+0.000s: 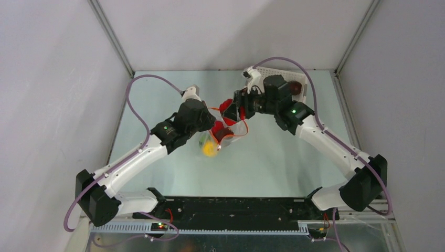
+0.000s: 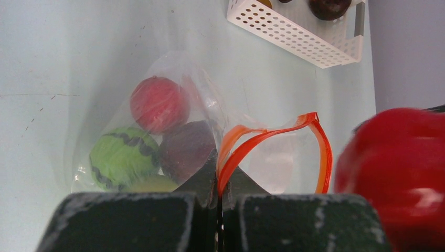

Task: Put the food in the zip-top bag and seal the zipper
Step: Place the fake fruit in the zipper food storage bag.

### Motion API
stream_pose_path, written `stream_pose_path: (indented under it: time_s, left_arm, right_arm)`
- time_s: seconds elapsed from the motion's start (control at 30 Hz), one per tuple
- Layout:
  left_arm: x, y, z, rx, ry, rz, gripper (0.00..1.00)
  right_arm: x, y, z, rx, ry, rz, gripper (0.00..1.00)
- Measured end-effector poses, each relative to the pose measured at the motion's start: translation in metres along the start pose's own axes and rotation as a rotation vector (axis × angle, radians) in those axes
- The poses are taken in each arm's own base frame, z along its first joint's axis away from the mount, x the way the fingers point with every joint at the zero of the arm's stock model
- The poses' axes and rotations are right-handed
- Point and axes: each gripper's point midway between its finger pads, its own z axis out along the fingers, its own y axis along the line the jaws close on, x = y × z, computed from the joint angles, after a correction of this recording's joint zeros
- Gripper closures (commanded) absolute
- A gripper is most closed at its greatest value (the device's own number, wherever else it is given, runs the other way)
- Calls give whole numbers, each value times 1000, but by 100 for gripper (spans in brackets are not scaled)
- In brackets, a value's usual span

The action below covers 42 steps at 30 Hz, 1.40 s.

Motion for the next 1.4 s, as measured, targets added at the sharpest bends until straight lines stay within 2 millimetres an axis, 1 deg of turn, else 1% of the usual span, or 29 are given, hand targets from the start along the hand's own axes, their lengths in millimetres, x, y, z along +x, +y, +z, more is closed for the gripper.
stream_pose_path:
  time_s: [0.1, 0.2, 0.3, 0.37, 0.43, 0.47, 0.5, 0.53, 0.57, 0.6, 0.63, 0.9, 1.13, 1.23, 1.3, 1.33, 1.4]
  left_arm:
    - [-1, 0, -1, 3, -2, -1, 100]
    - [-1, -1, -1, 3, -2, -1, 100]
    - [-1, -1, -1, 4, -3, -2, 100]
    - [-1, -1, -1, 6, -1, -1, 100]
    - [-1, -1, -1, 7, 0, -2, 100]
    - [-1, -1, -2, 8, 0, -2, 100]
    - [-1, -1, -2, 8, 0, -2, 100]
    - [-1, -1, -2, 9, -2, -3, 100]
    - [-1, -1, -3, 10, -3, -3, 100]
    - [-1, -2, -3, 12, -4, -4, 100]
    - [-2, -2, -4, 14, -6, -4, 100]
    - [-6, -5, -7, 29, -19, -10, 100]
    - [-7, -6, -6, 35, -24, -12, 100]
    - [-7, -6, -6, 34, -23, -12, 100]
    - [-7, -6, -6, 33, -24, -11, 100]
    - [-7, -6, -6, 32, -25, -11, 100]
    - [-7, -5, -6, 29, -26, -11, 100]
  right_arm:
    - [17, -2, 12, 33, 39, 8, 55]
    - [37, -3, 20, 48, 88, 19, 53]
    - [55, -4, 25, 60, 132, 27, 51]
    - [63, -5, 25, 71, 153, 31, 48]
    - [67, -6, 25, 80, 165, 33, 39]
    - [68, -5, 26, 82, 170, 33, 30]
    - [70, -6, 26, 87, 173, 33, 25]
    - [70, -6, 26, 89, 174, 33, 17]
    - [70, -7, 26, 99, 172, 31, 12]
    - [70, -7, 26, 100, 172, 30, 5]
    - [70, -7, 26, 104, 172, 30, 1]
    - [73, -8, 27, 130, 173, 11, 1]
    - [70, -8, 24, 137, 164, -9, 1]
    - [59, -7, 16, 138, 130, -15, 1]
    - [46, -10, 10, 143, 91, -15, 1]
    - [39, -13, 6, 148, 69, -10, 1]
    - [23, -29, -3, 181, 20, 13, 1]
